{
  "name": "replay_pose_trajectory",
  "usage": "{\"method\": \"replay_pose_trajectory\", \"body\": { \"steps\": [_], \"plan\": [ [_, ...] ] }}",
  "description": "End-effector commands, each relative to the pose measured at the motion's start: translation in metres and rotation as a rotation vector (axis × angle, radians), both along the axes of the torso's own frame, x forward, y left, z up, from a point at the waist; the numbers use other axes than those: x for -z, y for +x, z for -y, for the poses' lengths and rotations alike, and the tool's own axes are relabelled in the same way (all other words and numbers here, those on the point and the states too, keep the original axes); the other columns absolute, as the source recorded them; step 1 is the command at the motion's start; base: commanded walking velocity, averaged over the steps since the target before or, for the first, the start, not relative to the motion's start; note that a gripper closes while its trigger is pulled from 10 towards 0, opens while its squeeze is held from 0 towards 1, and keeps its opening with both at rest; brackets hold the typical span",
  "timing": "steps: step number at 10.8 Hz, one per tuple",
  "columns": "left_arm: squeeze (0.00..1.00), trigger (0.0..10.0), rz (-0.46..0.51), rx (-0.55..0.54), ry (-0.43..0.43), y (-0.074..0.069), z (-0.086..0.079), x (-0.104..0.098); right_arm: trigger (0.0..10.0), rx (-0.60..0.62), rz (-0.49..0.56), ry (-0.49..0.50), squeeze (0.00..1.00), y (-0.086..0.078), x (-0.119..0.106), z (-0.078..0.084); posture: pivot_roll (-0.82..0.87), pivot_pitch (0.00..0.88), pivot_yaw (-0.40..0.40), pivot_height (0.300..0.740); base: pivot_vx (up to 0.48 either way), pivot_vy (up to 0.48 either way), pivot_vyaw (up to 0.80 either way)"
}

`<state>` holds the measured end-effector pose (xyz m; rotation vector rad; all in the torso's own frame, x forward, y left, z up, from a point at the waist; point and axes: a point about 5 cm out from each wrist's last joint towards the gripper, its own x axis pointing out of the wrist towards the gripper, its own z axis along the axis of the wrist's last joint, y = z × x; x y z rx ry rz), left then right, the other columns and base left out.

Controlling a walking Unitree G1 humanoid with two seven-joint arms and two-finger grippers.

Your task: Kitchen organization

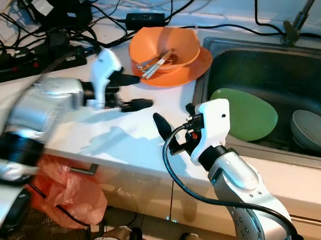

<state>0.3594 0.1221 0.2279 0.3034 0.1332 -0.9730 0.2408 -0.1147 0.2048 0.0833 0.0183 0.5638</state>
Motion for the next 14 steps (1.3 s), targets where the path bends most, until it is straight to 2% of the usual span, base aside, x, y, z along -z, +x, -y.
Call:
{"method": "replay_pose_trajectory", "body": {
  "steps": [1,3,7,9,10,14],
  "plan": [
    [0.00,10.0,0.019,-0.036,0.006,0.009,0.001,0.000,10.0,0.004,0.016,0.001,0.00,-0.004,-0.002,-0.001,-0.08,0.122,0.090,0.740,0.000,0.000,0.00],
    [0.00,10.0,0.032,-0.111,-0.026,0.025,0.006,0.008,10.0,0.031,0.011,-0.001,0.00,-0.010,-0.002,0.003,-0.11,0.145,0.091,0.740,0.000,0.000,0.00],
    [0.00,10.0,0.069,-0.179,-0.065,0.043,0.020,0.006,10.0,0.051,-0.008,-0.014,0.00,-0.015,0.000,0.007,-0.14,0.169,0.082,0.740,0.000,0.000,0.00],
    [0.00,10.0,0.007,-0.161,-0.061,0.043,0.031,0.017,10.0,0.049,-0.013,-0.017,0.00,-0.016,0.000,0.007,-0.15,0.179,0.083,0.740,0.000,0.000,0.00],
    [0.00,10.0,-0.071,-0.141,-0.024,0.041,0.038,0.030,10.0,0.048,-0.015,-0.017,0.00,-0.016,0.000,0.007,-0.15,0.181,0.087,0.740,0.000,0.000,0.00],
    [0.00,10.0,-0.222,-0.026,0.083,0.032,0.034,0.051,10.0,0.049,-0.021,-0.017,0.00,-0.017,0.000,0.006,-0.14,0.181,0.092,0.740,0.000,0.000,0.00]
  ]
}}
